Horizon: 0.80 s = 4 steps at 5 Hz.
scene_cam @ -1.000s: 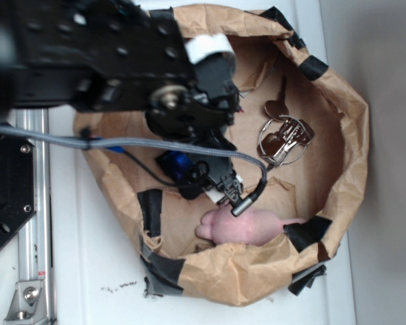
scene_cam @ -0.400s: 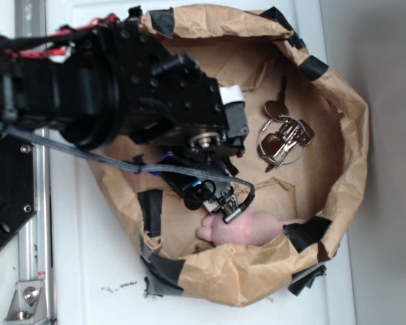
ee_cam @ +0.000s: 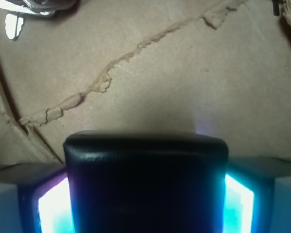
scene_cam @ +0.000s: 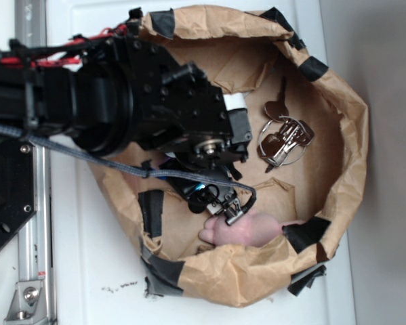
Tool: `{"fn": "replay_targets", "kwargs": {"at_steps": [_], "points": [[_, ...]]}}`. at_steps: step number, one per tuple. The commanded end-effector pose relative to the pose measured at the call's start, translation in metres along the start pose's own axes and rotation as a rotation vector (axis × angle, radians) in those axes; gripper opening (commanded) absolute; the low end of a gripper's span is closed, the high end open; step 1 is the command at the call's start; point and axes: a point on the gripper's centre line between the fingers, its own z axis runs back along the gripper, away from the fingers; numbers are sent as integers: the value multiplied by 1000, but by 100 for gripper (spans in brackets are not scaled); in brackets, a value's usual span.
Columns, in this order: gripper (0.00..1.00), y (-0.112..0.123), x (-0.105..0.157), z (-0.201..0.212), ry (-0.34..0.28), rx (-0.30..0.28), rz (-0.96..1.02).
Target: Grab the black box.
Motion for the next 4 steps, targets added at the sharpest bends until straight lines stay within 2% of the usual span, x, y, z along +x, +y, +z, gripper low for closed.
{"fn": "replay_targets", "kwargs": {"at_steps": [1,2,3,4], "points": [[0,10,3,73,-172,32,-140],[0,30,11,126,-199,22,-209],[0,30,19,156,-146,10,-257],[0,20,20,162,-162,-25,-311]]}}
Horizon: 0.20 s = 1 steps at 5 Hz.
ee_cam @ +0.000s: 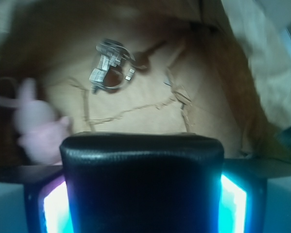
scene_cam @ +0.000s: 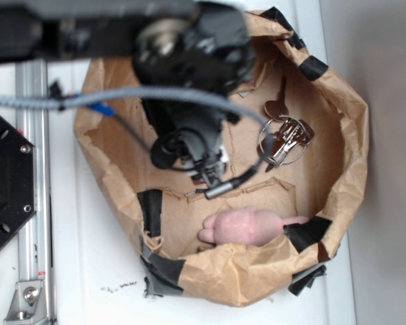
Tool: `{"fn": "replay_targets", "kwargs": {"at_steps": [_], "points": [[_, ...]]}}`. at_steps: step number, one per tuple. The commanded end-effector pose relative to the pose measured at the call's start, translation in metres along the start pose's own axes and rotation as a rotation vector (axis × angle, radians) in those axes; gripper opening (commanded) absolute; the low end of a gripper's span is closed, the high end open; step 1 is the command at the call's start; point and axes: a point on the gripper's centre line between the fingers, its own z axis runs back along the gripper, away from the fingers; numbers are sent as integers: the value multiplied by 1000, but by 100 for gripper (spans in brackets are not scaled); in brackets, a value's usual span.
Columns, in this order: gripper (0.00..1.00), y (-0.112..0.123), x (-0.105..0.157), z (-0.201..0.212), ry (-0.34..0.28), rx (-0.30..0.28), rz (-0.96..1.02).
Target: Grab the black box.
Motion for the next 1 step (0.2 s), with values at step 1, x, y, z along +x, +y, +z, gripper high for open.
{"fn": "replay_targets", "kwargs": {"at_steps": [1], "points": [[0,-6,10,9,-69,-2,-47]]}}
